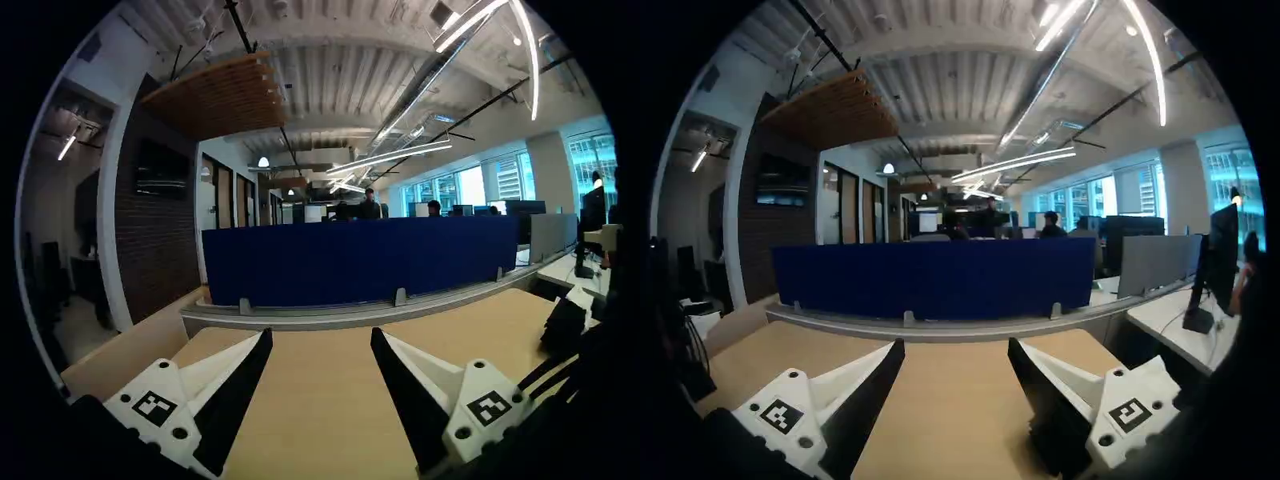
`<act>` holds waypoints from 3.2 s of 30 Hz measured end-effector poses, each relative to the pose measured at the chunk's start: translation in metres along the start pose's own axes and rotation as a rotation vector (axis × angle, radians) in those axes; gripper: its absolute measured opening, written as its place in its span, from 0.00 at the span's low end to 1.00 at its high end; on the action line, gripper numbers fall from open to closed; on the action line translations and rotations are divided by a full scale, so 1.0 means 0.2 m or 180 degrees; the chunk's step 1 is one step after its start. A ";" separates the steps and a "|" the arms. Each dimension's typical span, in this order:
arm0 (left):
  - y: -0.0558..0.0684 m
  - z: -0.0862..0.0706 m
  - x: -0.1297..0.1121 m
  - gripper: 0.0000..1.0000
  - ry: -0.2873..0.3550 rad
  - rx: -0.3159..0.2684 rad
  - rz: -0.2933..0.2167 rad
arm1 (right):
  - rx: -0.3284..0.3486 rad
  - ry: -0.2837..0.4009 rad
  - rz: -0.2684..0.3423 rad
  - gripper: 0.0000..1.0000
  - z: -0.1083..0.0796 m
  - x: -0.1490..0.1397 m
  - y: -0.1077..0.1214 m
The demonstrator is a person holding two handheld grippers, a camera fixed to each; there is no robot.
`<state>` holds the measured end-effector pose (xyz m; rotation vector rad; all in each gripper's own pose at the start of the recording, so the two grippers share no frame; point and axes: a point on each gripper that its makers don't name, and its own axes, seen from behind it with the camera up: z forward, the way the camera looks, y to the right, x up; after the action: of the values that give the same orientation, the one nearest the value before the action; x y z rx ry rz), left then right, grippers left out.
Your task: Fold towel
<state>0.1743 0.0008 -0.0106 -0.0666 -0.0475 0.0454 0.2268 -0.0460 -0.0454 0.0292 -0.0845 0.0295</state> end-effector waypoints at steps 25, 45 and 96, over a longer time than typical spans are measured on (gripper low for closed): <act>0.09 0.10 -0.47 0.91 0.0142 0.0051 0.0018 | -0.0075 0.0233 0.0279 1.00 0.07 0.02 0.02; 0.10 0.10 -0.81 0.91 0.0139 0.0151 -0.0020 | -0.0085 0.0276 0.0141 1.00 0.11 -0.14 0.04; 0.11 0.09 -0.86 0.92 0.0157 0.0043 -0.0142 | -0.0063 0.0352 -0.0043 1.00 0.21 -0.59 0.25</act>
<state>0.0004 0.0157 -0.0024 -0.0530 0.0006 -0.0004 0.1041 -0.0001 -0.0119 0.0083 0.0259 0.0168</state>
